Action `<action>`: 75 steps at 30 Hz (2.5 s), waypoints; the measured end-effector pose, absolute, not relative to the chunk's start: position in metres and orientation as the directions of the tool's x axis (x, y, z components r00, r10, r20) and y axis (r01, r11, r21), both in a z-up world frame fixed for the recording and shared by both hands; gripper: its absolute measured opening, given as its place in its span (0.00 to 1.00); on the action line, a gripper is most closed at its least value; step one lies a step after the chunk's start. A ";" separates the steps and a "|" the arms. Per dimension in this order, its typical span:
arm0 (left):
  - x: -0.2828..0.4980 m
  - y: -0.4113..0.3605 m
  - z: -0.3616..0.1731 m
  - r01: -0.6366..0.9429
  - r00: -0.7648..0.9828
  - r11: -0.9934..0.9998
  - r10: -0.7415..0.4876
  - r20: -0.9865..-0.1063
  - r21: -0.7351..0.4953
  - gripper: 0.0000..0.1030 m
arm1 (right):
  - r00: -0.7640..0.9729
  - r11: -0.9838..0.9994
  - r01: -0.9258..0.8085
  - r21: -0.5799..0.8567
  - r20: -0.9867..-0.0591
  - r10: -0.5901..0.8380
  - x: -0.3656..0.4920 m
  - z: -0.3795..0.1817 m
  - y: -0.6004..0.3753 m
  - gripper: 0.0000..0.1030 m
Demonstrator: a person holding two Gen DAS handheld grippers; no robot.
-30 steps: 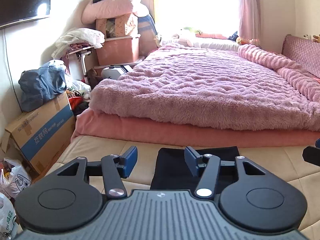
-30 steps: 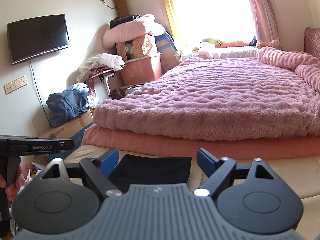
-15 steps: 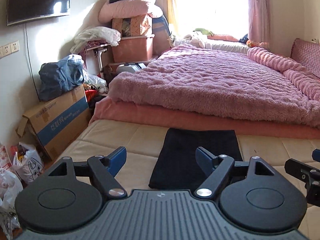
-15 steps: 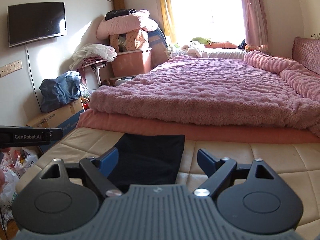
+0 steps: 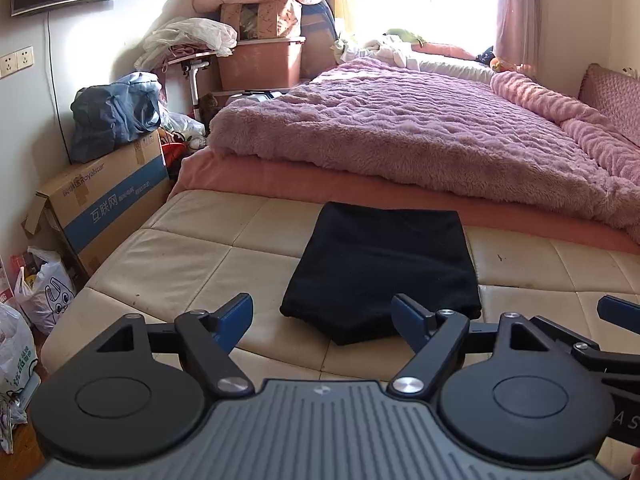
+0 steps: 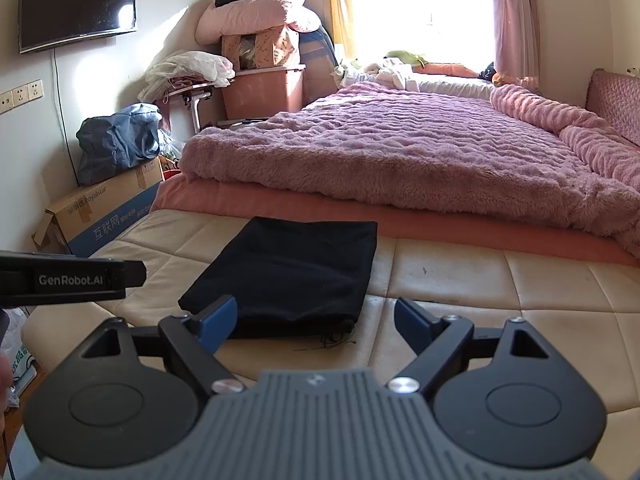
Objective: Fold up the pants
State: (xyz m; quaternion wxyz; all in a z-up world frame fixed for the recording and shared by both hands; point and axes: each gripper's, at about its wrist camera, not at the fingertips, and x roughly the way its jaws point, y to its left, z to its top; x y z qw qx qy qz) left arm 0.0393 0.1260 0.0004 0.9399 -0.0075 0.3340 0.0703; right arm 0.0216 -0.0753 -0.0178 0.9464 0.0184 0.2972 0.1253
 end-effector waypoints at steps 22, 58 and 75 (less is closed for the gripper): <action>0.037 0.127 0.001 -0.133 0.759 0.991 0.112 -0.641 0.017 0.89 | 0.776 0.965 -0.238 0.107 -0.577 0.256 0.026 -0.014 -0.071 0.80; 0.036 0.125 0.005 -0.120 0.764 0.992 0.108 -0.636 0.023 0.89 | 0.779 0.964 -0.239 0.119 -0.569 0.263 0.024 -0.011 -0.073 0.80; 0.035 0.123 0.006 -0.121 0.764 0.992 0.108 -0.637 0.023 0.89 | 0.778 0.964 -0.235 0.122 -0.571 0.262 0.023 -0.011 -0.072 0.80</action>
